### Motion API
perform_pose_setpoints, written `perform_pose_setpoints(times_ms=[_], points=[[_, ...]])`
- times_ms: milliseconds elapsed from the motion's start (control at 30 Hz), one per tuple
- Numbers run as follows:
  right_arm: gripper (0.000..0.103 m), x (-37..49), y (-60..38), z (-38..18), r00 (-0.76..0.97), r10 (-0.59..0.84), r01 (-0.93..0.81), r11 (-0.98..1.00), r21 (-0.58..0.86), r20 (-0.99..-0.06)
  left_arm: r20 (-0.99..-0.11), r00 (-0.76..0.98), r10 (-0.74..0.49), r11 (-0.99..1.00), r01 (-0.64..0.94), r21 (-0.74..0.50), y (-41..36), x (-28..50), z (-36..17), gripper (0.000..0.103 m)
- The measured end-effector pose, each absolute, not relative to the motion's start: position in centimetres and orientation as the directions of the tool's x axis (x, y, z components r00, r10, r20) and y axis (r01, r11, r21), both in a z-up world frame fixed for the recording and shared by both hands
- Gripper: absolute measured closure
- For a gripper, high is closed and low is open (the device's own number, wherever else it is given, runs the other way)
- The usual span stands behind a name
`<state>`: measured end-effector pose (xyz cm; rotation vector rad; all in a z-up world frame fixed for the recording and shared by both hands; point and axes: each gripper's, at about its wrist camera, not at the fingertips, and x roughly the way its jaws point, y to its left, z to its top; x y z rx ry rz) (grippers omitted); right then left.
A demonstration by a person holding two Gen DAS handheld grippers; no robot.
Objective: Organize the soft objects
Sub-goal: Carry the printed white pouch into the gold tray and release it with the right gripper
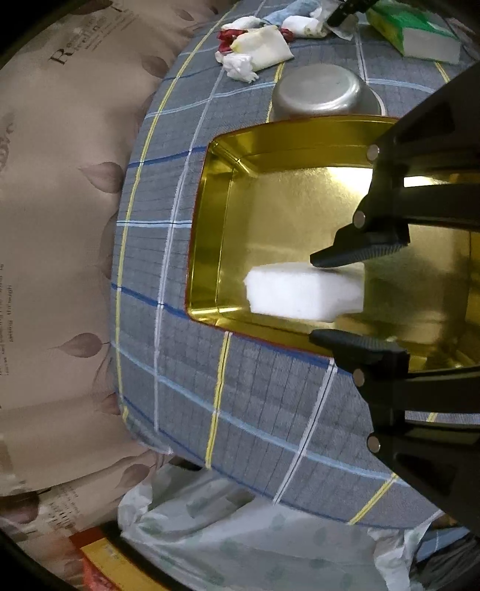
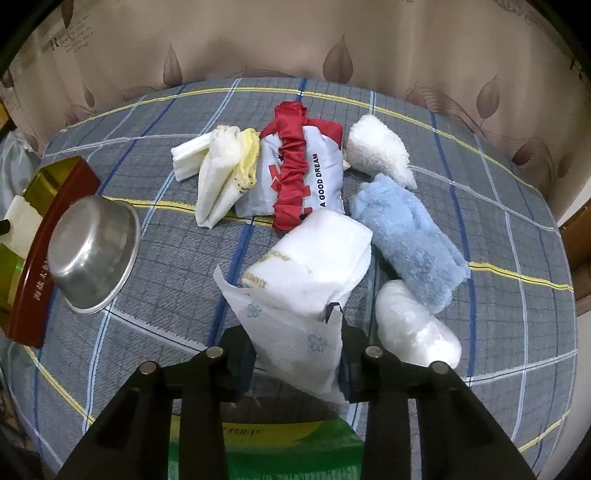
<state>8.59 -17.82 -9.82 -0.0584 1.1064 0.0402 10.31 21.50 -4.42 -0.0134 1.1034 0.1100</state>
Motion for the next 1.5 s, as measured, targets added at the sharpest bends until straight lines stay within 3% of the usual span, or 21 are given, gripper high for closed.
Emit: perform_pose_setpoints(times_ms=[833, 1167, 1500], points=[[0.071, 6.5, -14.2, -5.0, 0.515, 0.087, -0.137, 0.99, 0.019, -0.853, -0.847, 0.52, 0.11, 0.982, -0.187, 0.013, 22.3, 2.2, -1.1, 0.068], [0.071, 5.1, -6.5, -3.4, 0.498, 0.261, -0.314, 0.943, 0.109, -0.827, -0.843, 0.52, 0.138, 0.962, -0.274, -0.012, 24.8, -0.4, -1.6, 0.068], [0.071, 6.4, 2.8, -2.9, 0.443, 0.386, -0.459, 0.873, 0.166, -0.809, -0.821, 0.516, 0.243, 0.922, -0.386, 0.03, 28.1, -1.6, -1.4, 0.068]])
